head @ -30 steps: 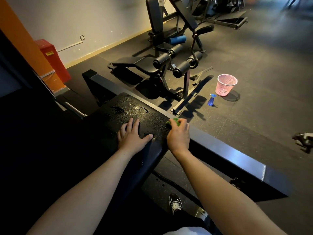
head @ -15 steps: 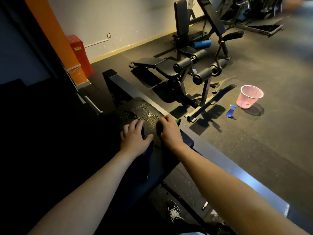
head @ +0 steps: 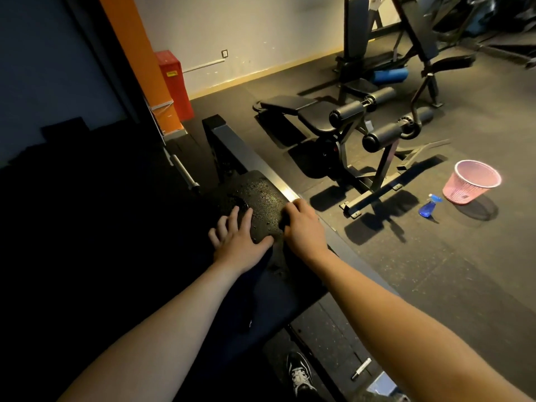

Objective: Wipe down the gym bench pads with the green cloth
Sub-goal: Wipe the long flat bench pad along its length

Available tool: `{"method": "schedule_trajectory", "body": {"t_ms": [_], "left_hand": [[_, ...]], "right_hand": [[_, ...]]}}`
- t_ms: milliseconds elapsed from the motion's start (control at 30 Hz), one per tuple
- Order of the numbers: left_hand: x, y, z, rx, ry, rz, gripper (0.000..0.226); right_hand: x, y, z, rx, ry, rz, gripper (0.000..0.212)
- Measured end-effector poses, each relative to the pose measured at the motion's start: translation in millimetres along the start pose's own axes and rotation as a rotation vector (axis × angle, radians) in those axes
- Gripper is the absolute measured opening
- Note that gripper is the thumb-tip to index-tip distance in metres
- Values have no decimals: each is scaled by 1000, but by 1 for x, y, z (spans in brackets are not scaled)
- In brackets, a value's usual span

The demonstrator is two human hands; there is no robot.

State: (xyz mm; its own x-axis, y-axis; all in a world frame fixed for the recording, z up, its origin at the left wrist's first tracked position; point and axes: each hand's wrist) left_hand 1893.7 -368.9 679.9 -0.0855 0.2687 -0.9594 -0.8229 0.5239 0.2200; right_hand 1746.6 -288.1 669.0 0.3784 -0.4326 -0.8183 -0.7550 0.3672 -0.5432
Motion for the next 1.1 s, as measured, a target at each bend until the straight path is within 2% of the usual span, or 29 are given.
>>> {"method": "schedule_trajectory", "body": {"t_ms": [133, 300, 400, 500, 567, 633, 833, 933, 1100], "left_hand": [[-1, 0, 0, 15, -18, -1, 86], [-2, -3, 4, 34, -35, -5, 85], [-2, -5, 4, 39, -40, -12, 85], [0, -6, 2, 38, -38, -20, 85], [1, -7, 1, 45, -31, -12, 84], [1, -7, 0, 47, -28, -12, 84], [3, -7, 1, 45, -23, -5, 85], [2, -7, 1, 50, -23, 0, 85], [2, -6, 2, 52, -18, 3, 85]], "right_hand": [[-19, 26, 44, 124, 11, 16, 21], [-13, 9, 49, 177, 107, -32, 26], [-3, -6, 22, 137, 88, -70, 26], [2, -27, -13, 15, -35, -137, 34], [5, -37, -27, -60, -112, -129, 37], [7, -35, -25, -74, -111, -85, 34], [-7, 2, 44, 150, 49, 62, 14], [-11, 4, 60, 245, 109, 66, 16], [0, -15, 36, 243, 121, 23, 25]]}}
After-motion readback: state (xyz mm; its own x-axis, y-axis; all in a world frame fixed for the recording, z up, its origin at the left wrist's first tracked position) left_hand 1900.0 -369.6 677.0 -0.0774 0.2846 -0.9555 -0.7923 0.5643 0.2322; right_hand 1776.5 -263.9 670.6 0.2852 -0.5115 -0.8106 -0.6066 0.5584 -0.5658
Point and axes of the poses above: each hand's wrist, its own z-axis away from the middle knuckle, its own x-axis out of the palm, y = z × x, and after that the axes turned 3 degrees about -z, right-handed
